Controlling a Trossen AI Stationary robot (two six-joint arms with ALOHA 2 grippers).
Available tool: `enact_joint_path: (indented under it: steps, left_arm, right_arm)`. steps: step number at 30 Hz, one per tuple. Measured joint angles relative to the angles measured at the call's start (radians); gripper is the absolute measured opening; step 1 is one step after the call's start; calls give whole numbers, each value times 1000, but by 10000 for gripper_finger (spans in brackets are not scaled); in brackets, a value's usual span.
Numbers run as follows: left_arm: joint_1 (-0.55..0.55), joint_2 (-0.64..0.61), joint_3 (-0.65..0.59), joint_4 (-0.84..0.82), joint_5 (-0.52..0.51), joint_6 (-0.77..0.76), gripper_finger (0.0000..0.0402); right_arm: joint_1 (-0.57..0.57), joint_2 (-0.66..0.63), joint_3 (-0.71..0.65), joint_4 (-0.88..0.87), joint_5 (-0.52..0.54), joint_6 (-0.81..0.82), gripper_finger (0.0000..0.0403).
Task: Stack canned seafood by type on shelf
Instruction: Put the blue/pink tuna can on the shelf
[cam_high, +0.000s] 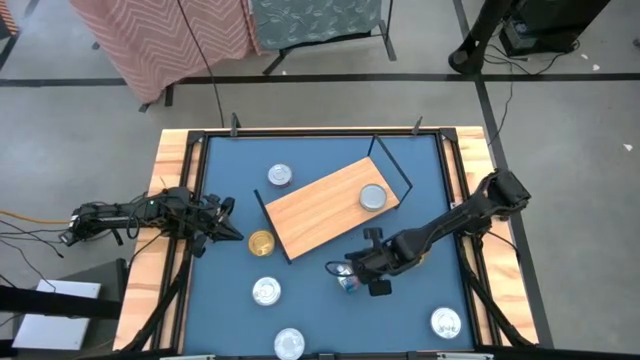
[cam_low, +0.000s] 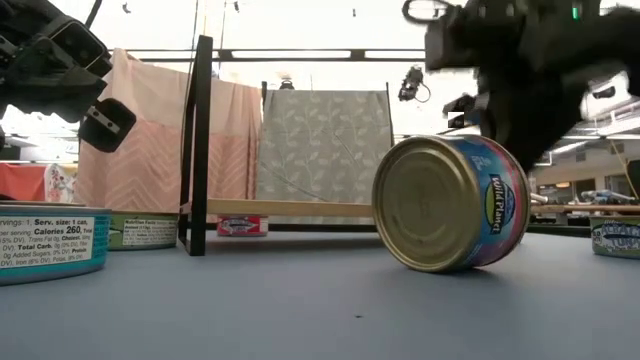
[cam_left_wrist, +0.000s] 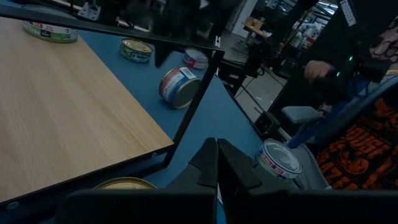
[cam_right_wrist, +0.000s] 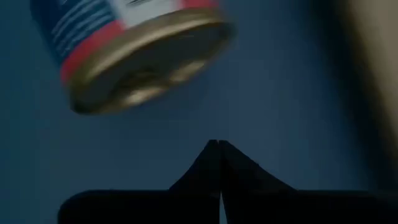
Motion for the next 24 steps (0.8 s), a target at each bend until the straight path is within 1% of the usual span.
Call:
enact_joint_path:
  steps: [3, 6, 8, 9, 11, 14, 16, 18, 19, 24]
  left_arm:
    - [0, 0, 0, 0, 0, 19, 7]
    - [0, 0, 0, 0, -2, 40, 7]
    - [0, 0, 0, 0, -2, 41, 7]
    - [0, 0, 0, 0, -2, 41, 7]
    - [0, 0, 0, 0, -2, 40, 7]
    - [0, 0, 0, 0, 2, 37, 7]
    - [0, 0, 0, 0, 5, 37, 7]
    - [0, 0, 0, 0, 6, 41, 7]
    - [0, 0, 0, 0, 6, 47, 7]
    - [0, 0, 0, 0, 9, 64, 7]
  right_arm:
    - [43, -54, 73, -110, 97, 35, 7]
    - [94, -102, 135, -134, 182, 77, 7]
    - [121, -110, 156, -132, 197, 111, 7]
    - [132, -110, 160, -134, 185, 133, 7]
    - [149, -107, 160, -130, 114, 189, 9]
    - [160, -93, 161, -91, -66, 254, 20]
    - [158, -84, 161, -75, -167, 287, 35]
    - [147, -84, 161, -74, -208, 295, 49]
    - [139, -84, 161, -72, -213, 282, 55]
    - [101, -84, 161, -3, -256, 101, 61]
